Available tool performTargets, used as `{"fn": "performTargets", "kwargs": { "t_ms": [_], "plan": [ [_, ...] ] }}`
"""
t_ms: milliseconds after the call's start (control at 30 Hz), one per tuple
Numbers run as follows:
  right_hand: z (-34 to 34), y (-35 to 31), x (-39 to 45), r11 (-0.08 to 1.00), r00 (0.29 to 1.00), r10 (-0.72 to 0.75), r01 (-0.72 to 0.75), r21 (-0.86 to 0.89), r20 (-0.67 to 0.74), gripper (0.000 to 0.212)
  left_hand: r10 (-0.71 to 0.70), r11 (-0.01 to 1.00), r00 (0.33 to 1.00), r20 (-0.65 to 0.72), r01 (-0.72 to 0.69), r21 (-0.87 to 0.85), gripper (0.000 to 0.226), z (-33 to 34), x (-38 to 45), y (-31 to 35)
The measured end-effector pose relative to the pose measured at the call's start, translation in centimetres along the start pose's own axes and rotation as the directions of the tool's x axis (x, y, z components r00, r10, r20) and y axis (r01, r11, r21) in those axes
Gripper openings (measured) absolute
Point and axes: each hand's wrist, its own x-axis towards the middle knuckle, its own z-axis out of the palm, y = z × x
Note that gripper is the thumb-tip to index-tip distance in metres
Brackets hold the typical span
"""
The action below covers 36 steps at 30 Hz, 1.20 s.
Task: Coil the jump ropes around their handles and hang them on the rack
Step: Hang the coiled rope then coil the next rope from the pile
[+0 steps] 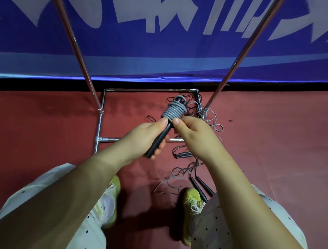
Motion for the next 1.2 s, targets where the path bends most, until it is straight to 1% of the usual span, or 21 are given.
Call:
{"fn": "performTargets", "kwargs": {
  "t_ms": [67, 133, 200, 267, 333, 467, 567, 633, 700, 767, 800, 867, 933, 967, 1000, 1033, 1067, 1100, 1133, 1167, 1200],
  "plan": [
    [0.1, 0.2, 0.2, 0.999, 0.999, 0.042, -0.042, -0.004, 0.023, 0.043, 0.036, 0.996, 0.998, -0.044, -0.032, 0.078, 0.043, 0.1, 0.6, 0.1],
    [0.1, 0.9, 0.4, 0.982, 0.987, 0.115, -0.129, 0.138, 0.109, 0.045, -0.012, 0.999, 0.999, -0.035, 0.014, 0.049, 0.043, -0.2, 1.1, 0.3],
    [0.2, 1.5, 0.7, 0.881, 0.959, 0.184, -0.259, 0.395, 0.216, 0.049, -0.043, 0.999, 0.999, 0.017, 0.043, -0.011, 0.039, -0.8, 1.3, 0.7],
    [0.1, 1.9, 1.0, 0.746, 0.925, 0.226, -0.367, 0.556, 0.306, 0.056, -0.032, 0.995, 0.996, 0.082, 0.039, -0.087, 0.04, -1.2, 1.4, 1.1],
    [-0.3, 2.1, 1.0, 0.721, 0.912, 0.199, -0.384, 0.578, 0.358, 0.058, -0.033, 0.986, 0.991, 0.133, 0.055, -0.158, 0.044, -1.6, 1.5, 1.5],
    [-0.9, 2.0, 0.4, 0.742, 0.914, 0.111, -0.337, 0.58, 0.39, 0.039, -0.024, 0.954, 0.975, 0.222, 0.089, -0.286, 0.049, -1.9, 1.6, 2.0],
    [-1.2, 1.9, 0.6, 0.718, 0.906, 0.136, -0.369, 0.59, 0.401, 0.031, -0.01, 0.965, 0.976, 0.216, 0.065, -0.252, 0.051, -2.3, 1.5, 2.1],
    [-1.2, 2.1, 0.7, 0.741, 0.906, 0.148, -0.367, 0.563, 0.396, 0.024, -0.009, 0.988, 0.989, 0.146, 0.031, -0.149, 0.047, -2.4, 1.5, 2.2],
    [-1.0, 2.2, 0.7, 0.839, 0.937, 0.127, -0.277, 0.468, 0.326, 0.02, 0.012, 1.0, 0.999, 0.042, -0.012, -0.006, 0.039, -2.4, 1.5, 2.2],
    [-0.7, 2.1, 0.8, 0.978, 0.974, 0.04, -0.084, 0.19, 0.225, 0.023, 0.038, 0.998, 0.999, 0.012, -0.038, 0.058, 0.032, -2.5, 1.5, 2.2],
    [-0.4, 2.0, 0.8, 0.999, 0.979, -0.023, 0.017, 0.032, 0.204, 0.023, 0.046, 0.998, 0.999, 0.03, -0.047, 0.042, 0.032, -2.6, 1.5, 2.2],
    [0.1, 1.8, 0.8, 0.961, 0.969, -0.177, 0.208, -0.185, 0.17, 0.027, 0.062, 0.998, 0.994, 0.095, -0.059, -0.037, 0.032, -2.7, 1.5, 2.2],
    [0.2, 1.2, 0.5, 0.898, 0.936, -0.341, 0.352, -0.264, 0.088, 0.035, 0.086, 0.984, 0.978, 0.188, -0.053, -0.17, 0.034, -3.2, 1.4, 2.4],
    [0.4, 0.9, 0.3, 0.879, 0.918, -0.394, 0.391, -0.275, 0.047, 0.039, 0.11, 0.971, 0.964, 0.24, -0.052, -0.234, 0.035, -3.5, 1.3, 2.6],
    [0.6, 0.6, 0.0, 0.89, 0.914, -0.406, 0.398, -0.224, 0.009, 0.042, 0.142, 0.957, 0.947, 0.287, -0.057, -0.284, 0.034, -3.8, 1.2, 2.7],
    [0.9, 0.3, -0.3, 0.926, 0.931, -0.365, 0.362, -0.108, -0.01, 0.041, 0.172, 0.947, 0.932, 0.32, -0.067, -0.314, 0.032, -4.1, 1.1, 2.9],
    [1.2, 0.0, -0.5, 0.956, 0.959, -0.283, 0.281, 0.085, 0.009, 0.034, 0.186, 0.942, 0.927, 0.326, -0.074, -0.327, 0.031, -4.4, 1.0, 3.0],
    [1.4, 0.0, -0.4, 0.951, 0.98, -0.191, 0.169, 0.26, 0.061, 0.025, 0.172, 0.946, 0.936, 0.307, -0.07, -0.317, 0.031, -4.5, 1.1, 3.0],
    [1.5, 0.1, -0.3, 0.927, 0.986, -0.115, 0.064, 0.369, 0.118, 0.019, 0.132, 0.956, 0.955, 0.265, -0.052, -0.287, 0.031, -4.5, 1.4, 2.9],
    [1.4, 0.3, -0.1, 0.929, 0.986, -0.066, 0.006, 0.369, 0.151, 0.018, 0.076, 0.971, 0.978, 0.197, -0.028, -0.238, 0.033, -4.4, 1.8, 2.7],
    [1.3, 0.6, 0.2, 0.95, 0.986, -0.032, -0.02, 0.312, 0.162, 0.019, 0.027, 0.985, 0.994, 0.11, -0.008, -0.172, 0.034, -4.3, 2.2, 2.4]
  ]
}}
